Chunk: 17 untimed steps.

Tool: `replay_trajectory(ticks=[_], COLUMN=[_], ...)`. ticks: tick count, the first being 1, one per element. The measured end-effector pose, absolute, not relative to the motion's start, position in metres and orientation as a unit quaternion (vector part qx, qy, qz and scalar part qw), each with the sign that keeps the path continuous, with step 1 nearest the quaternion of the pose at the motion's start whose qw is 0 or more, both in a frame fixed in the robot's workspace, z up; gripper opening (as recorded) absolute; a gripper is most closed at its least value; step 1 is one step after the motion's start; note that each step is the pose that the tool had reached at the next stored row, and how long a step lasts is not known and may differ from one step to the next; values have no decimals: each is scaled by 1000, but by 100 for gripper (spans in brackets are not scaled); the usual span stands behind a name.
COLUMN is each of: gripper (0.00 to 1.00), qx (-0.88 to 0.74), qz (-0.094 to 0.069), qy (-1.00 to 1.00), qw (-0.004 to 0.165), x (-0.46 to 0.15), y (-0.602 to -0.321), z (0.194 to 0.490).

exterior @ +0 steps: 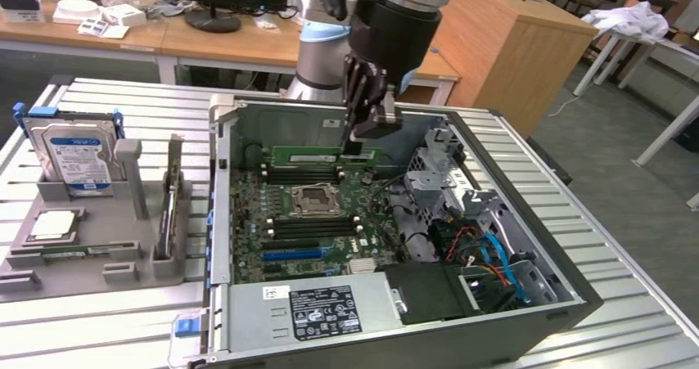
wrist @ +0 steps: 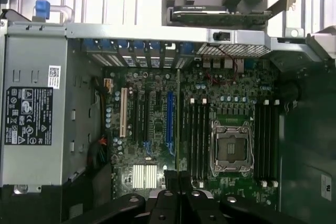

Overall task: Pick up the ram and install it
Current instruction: 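Pick up the ram and move it above insertion slot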

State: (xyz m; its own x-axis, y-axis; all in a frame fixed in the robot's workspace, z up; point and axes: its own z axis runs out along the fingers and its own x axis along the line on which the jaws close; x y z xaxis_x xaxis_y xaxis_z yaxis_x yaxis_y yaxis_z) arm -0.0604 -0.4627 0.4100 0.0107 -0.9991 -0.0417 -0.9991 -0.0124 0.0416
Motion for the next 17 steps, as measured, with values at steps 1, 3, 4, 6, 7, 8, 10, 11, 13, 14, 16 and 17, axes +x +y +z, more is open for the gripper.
replay_trajectory(ticks=[1,3,4,6,7,8,10,11,13,14,16,17], gripper=[12,12,12,12,12,12,12,12,12,12,12,12], qx=[711,711,711,711,711,711,711,711,711,711,711,711], qz=[-29,-29,-29,-29,-29,-29,-29,-29,-29,-29,-29,-29], qy=[-703,-703,-703,-703,-703,-703,-703,-703,-703,-703,-703,-703], qw=[0,0,0,0,0,0,0,0,0,0,0,0], x=[-58,-54,-52,-49,-48,-46,-42,-42,-42,-42,-42,-42], y=[-463,-463,-463,-463,-463,-463,-463,-463,-463,-463,-462,-461], z=[410,410,410,410,410,410,410,410,410,410,410,410])
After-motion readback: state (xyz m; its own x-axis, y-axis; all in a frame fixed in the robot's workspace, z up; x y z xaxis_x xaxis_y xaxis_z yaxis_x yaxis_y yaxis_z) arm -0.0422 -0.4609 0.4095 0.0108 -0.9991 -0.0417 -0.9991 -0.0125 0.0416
